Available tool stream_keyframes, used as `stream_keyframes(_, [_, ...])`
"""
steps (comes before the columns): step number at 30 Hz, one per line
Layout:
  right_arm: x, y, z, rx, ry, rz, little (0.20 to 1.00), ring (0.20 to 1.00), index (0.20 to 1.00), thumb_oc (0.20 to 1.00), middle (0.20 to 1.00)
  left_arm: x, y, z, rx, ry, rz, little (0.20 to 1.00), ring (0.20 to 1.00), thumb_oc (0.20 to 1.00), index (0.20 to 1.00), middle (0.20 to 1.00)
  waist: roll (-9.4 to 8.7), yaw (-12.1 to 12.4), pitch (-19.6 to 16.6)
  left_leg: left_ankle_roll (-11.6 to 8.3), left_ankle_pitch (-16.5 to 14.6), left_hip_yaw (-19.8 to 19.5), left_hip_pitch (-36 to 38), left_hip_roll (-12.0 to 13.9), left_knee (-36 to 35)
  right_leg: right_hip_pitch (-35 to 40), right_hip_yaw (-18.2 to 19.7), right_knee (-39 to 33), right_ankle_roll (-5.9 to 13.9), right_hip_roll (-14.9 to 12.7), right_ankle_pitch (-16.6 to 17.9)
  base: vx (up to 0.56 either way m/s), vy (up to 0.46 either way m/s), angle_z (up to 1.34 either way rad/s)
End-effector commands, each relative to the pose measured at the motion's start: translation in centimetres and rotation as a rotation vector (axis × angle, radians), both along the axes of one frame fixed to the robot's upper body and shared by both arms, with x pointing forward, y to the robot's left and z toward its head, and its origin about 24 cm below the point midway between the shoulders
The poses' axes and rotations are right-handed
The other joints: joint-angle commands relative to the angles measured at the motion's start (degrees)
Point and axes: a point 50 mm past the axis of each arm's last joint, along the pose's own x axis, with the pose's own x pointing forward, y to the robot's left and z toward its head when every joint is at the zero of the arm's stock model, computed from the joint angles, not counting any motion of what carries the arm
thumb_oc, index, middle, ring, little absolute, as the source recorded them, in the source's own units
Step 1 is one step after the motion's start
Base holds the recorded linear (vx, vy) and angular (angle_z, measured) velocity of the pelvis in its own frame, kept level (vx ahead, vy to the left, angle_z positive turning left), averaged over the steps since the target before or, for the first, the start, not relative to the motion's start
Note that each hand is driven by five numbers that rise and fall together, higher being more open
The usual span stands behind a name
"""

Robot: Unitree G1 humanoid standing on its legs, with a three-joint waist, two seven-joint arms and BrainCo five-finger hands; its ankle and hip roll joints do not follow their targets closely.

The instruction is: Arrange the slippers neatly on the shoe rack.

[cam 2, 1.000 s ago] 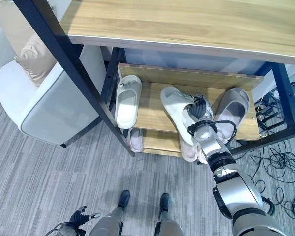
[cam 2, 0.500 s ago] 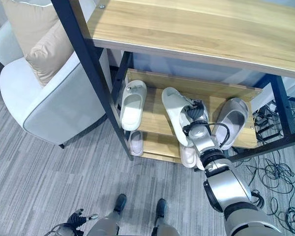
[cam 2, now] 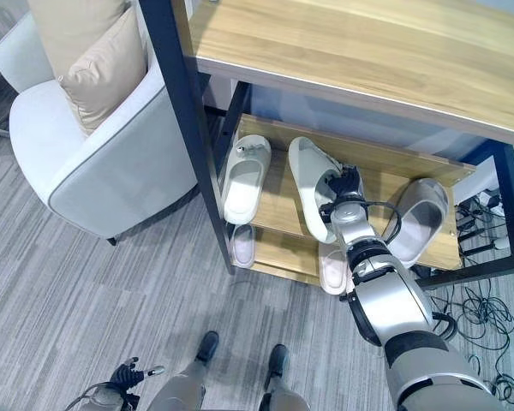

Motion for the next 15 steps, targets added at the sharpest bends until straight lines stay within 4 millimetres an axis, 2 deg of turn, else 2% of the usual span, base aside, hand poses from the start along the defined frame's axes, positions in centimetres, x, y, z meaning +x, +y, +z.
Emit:
stream_keyframes(1, [1.5, 0.4, 5.1, -0.002, -0.134, 0.008, 0.2, 0.2, 0.2, 0.2, 0.2, 1.6, 1.0, 0.7, 0.027, -0.013, 0.019, 1.0, 1.0, 1.0, 1.0, 1.0, -0.52, 1.34, 2.62, 2.18, -3.77, -1.69, 1.23, -2.48, -1.43, 4.4, -1.59, 0.29, 4.27, -2.14, -4.07, -0.01, 0.019, 0.06])
stream_keyframes(4, [1.6, 0.7, 4.9, 0.0, -0.129, 0.011, 0.2, 0.2, 0.2, 0.2, 0.2, 2.0, 1.2, 0.8, 0.027, -0.021, 0.024, 1.0, 1.0, 1.0, 1.0, 1.0, -0.68, 1.59, 2.63, 2.25, -3.71, -2.15, 0.89, -2.72, -1.4, 4.24, -2.04, 0.29, 4.3, -2.26, -3.99, 0.0, 0.016, 0.04])
stream_keyframes(5, [1.6, 0.7, 4.9, 0.005, -0.127, 0.005, 0.344, 0.344, 0.344, 0.344, 0.344, 2.0, 1.1, 0.9, 0.027, -0.022, 0.022, 1.0, 1.0, 1.0, 1.0, 1.0, -0.68, 1.66, 2.64, 2.23, -3.67, -2.28, 0.76, -2.79, -1.36, 4.2, -2.14, 0.29, 4.28, -2.27, -4.01, -0.02, 0.044, 0.04])
stream_keyframes(6, [1.6, 0.9, 4.8, 0.025, -0.128, 0.005, 1.0, 1.0, 1.0, 1.0, 1.0, 2.3, 1.1, 0.9, 0.023, -0.031, 0.023, 1.0, 1.0, 1.0, 1.0, 1.0, -0.81, 1.82, 2.69, 2.22, -3.65, -2.48, 0.62, -2.9, -1.33, 4.14, -2.32, 0.29, 4.29, -2.38, -3.99, -0.01, 0.036, 0.07])
stream_keyframes(11, [1.5, 1.0, 4.2, 0.03, -0.115, -0.009, 1.0, 1.0, 1.0, 1.0, 1.0, 2.8, 0.7, 1.0, 0.014, -0.044, 0.021, 1.0, 1.0, 1.0, 1.0, 1.0, -0.8, 2.07, 2.93, 2.2, -3.66, -2.67, 0.44, -3.18, -1.1, 4.16, -2.61, 0.33, 4.31, -2.55, -3.89, -0.01, 0.025, 0.1])
stream_keyframes(13, [1.2, 1.3, 3.0, 0.033, -0.095, -0.01, 1.0, 1.0, 1.0, 1.0, 1.0, 2.8, 0.5, 0.9, 0.009, -0.041, 0.025, 1.0, 1.0, 1.0, 1.0, 1.0, -0.58, 1.83, 2.77, 2.32, -3.82, -2.6, 0.67, -3.17, -1.12, 4.31, -2.61, 0.36, 4.2, -2.64, -3.97, -0.01, 0.04, 0.06])
stream_keyframes(15, [0.8, 2.5, 2.0, 0.099, -0.129, 0.015, 1.0, 1.0, 1.0, 1.0, 1.0, 2.7, 0.0, 0.7, -0.001, -0.036, 0.033, 1.0, 1.0, 1.0, 1.0, 1.0, -0.16, 1.07, 2.63, 2.55, -4.1, -2.14, 1.15, -3.14, -1.01, 4.42, -2.14, 0.48, 4.12, -2.69, -4.0, -0.01, 0.048, -0.03])
